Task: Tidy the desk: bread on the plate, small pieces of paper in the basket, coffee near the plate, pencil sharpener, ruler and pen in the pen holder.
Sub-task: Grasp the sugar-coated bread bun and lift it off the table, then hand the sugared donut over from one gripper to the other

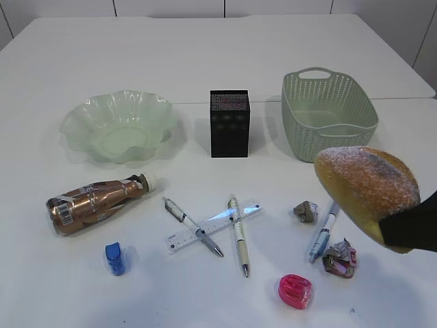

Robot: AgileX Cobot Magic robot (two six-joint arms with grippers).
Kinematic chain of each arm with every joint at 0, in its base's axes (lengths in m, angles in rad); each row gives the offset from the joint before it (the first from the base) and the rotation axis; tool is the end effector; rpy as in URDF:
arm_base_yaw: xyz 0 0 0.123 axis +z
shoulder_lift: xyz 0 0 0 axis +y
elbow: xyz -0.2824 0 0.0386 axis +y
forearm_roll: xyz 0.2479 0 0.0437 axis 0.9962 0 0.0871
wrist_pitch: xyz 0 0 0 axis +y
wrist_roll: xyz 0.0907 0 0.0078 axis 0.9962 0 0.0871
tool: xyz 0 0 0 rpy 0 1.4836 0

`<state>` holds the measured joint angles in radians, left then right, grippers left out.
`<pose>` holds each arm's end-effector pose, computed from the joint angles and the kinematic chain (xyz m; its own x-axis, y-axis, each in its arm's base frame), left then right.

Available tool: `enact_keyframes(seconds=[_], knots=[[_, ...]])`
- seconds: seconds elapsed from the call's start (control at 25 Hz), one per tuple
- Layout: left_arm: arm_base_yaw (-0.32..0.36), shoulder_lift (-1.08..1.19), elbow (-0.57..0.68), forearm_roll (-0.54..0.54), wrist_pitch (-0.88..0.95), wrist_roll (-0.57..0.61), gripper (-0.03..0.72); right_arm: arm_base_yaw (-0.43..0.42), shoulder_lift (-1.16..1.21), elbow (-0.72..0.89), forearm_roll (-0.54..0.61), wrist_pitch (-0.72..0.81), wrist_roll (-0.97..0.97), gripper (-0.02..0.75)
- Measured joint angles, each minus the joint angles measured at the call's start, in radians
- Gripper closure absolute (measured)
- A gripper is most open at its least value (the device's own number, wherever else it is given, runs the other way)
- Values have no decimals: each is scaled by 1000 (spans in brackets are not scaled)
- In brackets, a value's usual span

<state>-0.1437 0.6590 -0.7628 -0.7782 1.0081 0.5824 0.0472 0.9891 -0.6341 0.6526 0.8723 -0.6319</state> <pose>0.0916 -0.0679 0.3509 -0.5429 0.1584 -0.8247 0.6376 0.7168 -0.2821 0.1642 0.0502 0.2660 -0.7917 -0.1918 -0.5800 -0.4271 0.8526 0.3012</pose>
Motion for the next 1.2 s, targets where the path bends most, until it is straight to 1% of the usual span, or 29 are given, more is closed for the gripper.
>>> enact_keyframes(seconds=[0.16, 0.24, 0.32, 0.36, 0.44, 0.52, 0.56, 0.64, 0.84, 0.96, 1.0, 1.08, 1.2], knots=[[0, 7, 0, -138, 88, 121, 347, 4, -6, 0, 127, 112, -122, 481], [0, 7, 0, -182, 116, 164, 347, 6, -6, 0, 167, 149, -161, 481], [0, 7, 0, -201, 136, 186, 346, 6, -6, 0, 252, 204, -240, 481], [0, 7, 0, -207, 146, 192, 343, 6, -6, 0, 252, 204, -240, 481], [0, 7, 0, -218, 161, 196, 325, 6, -6, 0, 360, 287, -339, 481], [0, 13, 0, -241, 170, 201, 299, 6, -6, 0, 360, 287, -339, 481], [0, 21, 0, -254, 177, 207, 287, 6, -6, 0, 403, 313, -392, 481], [0, 57, 0, -283, 185, 232, 272, 6, -8, 0, 426, 323, -439, 481], [0, 195, -17, -361, 203, 326, 265, 6, 2, -16, 438, 306, -493, 481], [0, 291, -86, -376, 205, 370, 265, 6, 56, -81, 440, 297, -499, 481], [0, 316, -111, -378, 205, 383, 265, 6, 56, -81, 440, 297, -499, 481], [0, 374, -175, -382, 205, 402, 265, 6, 126, -168, 442, 307, -500, 481], [-4, 442, -258, -391, 205, 418, 265, 6, 162, -213, 442, 316, -501, 481]])
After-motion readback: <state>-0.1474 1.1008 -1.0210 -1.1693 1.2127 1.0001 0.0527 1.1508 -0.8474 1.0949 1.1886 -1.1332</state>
